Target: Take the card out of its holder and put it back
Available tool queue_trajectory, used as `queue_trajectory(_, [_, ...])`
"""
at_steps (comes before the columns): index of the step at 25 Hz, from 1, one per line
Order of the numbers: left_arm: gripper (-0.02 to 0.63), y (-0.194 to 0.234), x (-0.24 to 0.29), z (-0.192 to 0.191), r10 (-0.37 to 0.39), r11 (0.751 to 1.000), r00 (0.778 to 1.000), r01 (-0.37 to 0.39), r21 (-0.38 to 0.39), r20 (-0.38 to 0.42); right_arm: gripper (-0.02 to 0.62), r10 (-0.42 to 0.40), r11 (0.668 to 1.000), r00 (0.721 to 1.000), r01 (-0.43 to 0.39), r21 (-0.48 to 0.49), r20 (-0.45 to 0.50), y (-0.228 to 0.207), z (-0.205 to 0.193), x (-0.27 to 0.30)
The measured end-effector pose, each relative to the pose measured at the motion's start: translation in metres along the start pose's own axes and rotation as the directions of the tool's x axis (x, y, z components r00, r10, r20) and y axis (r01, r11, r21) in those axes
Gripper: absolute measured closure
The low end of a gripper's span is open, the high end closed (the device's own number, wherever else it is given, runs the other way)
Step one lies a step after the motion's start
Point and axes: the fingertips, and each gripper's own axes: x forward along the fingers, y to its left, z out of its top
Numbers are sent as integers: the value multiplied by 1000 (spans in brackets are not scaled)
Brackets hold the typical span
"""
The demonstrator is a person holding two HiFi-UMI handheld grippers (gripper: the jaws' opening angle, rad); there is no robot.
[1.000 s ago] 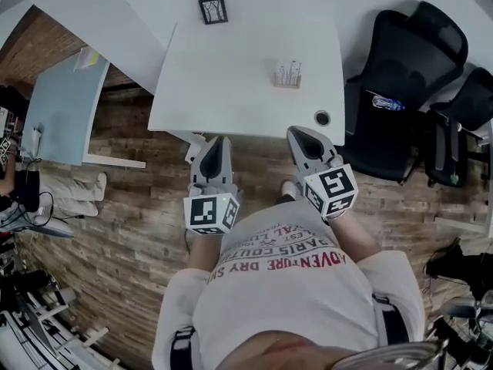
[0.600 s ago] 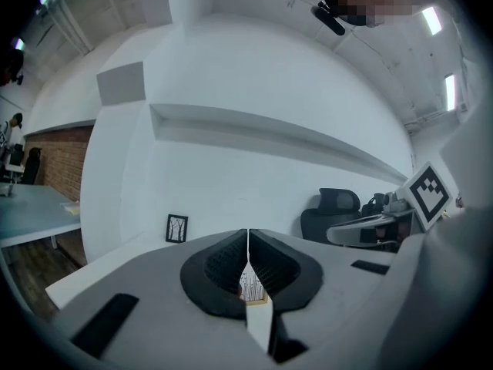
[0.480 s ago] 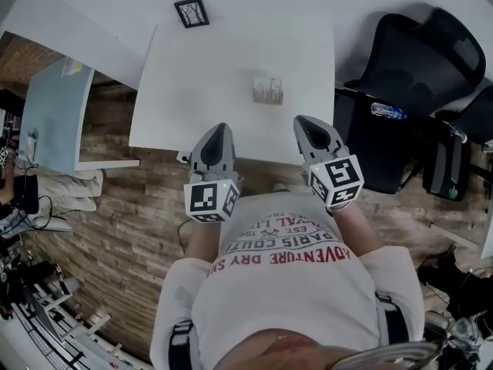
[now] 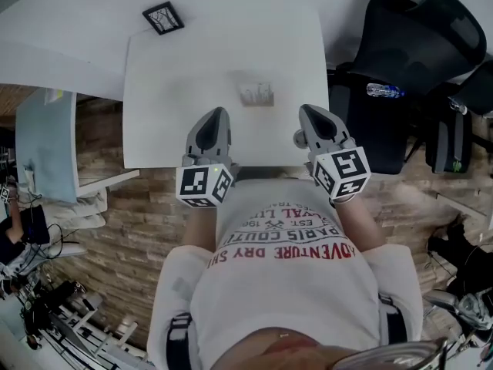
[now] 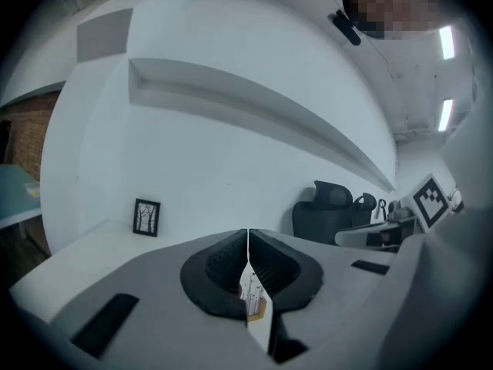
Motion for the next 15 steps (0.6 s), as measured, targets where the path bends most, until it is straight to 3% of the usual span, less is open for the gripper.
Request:
queue_trajectory(5, [578,4,36,-3,-111,991,993,113,71,-38,569,-73,996,997,73,57,1,-13,2,16])
queue_trajectory(12, [578,29,65,-38,-285,958,945,286,-12,-160,569,-148,986,988,151,73,-35,-19,-9,54])
queue_trajectory(15, [578,40,72,-53,-354,934,920,356,-20,-170,569,-167,981,984,172,84,-57,-15,-20,68])
